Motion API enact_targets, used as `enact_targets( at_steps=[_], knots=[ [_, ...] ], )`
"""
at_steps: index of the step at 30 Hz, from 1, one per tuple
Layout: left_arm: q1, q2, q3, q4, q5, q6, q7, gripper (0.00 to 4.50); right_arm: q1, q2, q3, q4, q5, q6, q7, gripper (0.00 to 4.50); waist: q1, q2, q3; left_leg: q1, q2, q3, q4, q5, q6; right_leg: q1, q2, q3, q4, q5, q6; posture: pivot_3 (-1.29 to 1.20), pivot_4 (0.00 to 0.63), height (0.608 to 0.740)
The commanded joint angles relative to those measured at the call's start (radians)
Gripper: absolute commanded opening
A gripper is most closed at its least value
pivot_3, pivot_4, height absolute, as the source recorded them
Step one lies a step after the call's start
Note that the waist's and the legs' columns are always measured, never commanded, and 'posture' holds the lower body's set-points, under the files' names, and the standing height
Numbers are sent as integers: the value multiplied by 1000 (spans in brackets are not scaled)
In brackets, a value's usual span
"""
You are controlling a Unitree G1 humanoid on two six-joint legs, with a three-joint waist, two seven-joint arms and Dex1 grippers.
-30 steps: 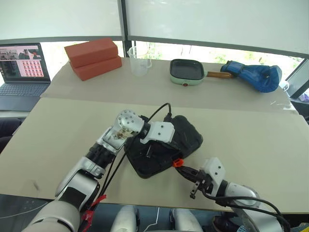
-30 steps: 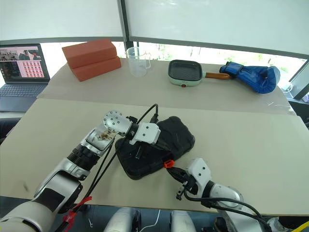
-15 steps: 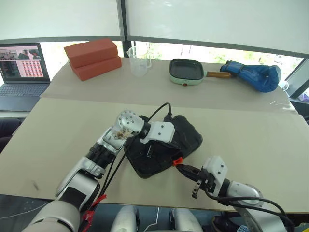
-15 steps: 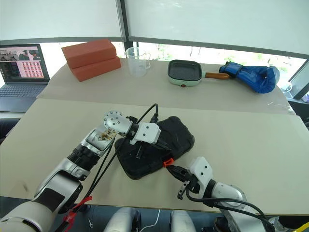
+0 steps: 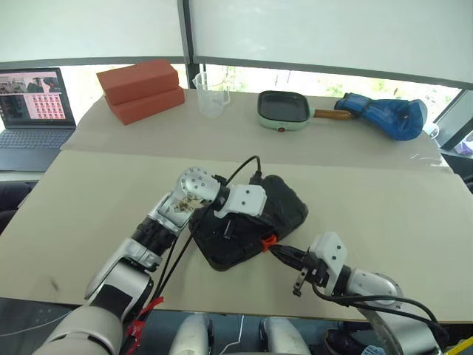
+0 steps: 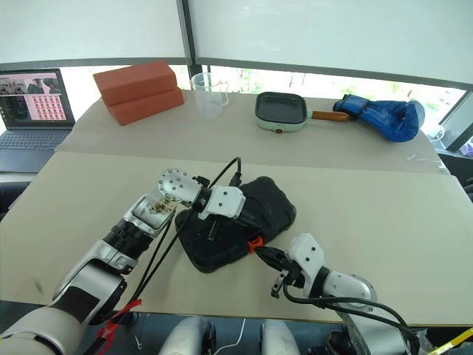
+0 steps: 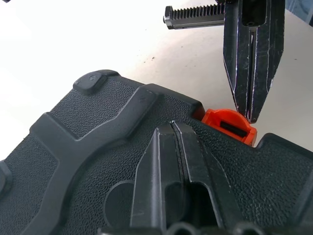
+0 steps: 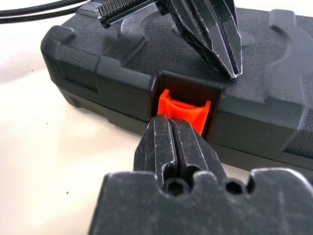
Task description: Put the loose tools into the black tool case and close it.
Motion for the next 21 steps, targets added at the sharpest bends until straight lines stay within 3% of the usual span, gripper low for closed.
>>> enact_targets(
  at_steps=[1,3,5,9,12,16,21],
  knots=[
    [30,41,-12,43,40,68,-15,699,-20,-37,-82,-23,63,6,34,766,-1,0,0,0,0,0,0,0,0,0,0,0,0,0,0,0,150,740],
    [40,72,32,6,-1,131,-29,1425,-10,-81,-129,-19,103,16,78,1498,-7,0,0,0,0,0,0,0,0,0,0,0,0,0,0,0,150,740],
    [75,164,97,-75,-56,200,-70,2053,16,-160,-203,-16,164,35,163,2123,-16,1,0,0,0,0,-1,0,0,-1,0,1,0,0,0,0,150,740],
    [215,442,278,-296,-248,452,-184,3480,135,-336,-489,-99,412,148,350,3503,-41,4,3,2,2,0,-9,0,0,-2,1,1,1,-2,-3,0,150,740],
    [357,643,455,-415,-389,630,-219,4394,152,-462,-669,-37,566,252,499,4423,-51,6,4,5,6,-1,-16,0,0,-3,2,0,1,-4,-6,0,150,740],
    [563,782,720,-514,-512,778,-211,4394,88,-578,-759,72,659,343,602,4423,-35,2,11,4,7,-1,-16,0,-1,-3,0,-2,0,-4,-7,0,150,740],
    [773,773,885,-619,-528,777,-152,4394,-57,-636,-671,156,659,365,630,4423,-14,1,13,4,6,1,-15,0,-2,-3,-4,-3,-2,-4,-5,0,150,740]
  ],
)
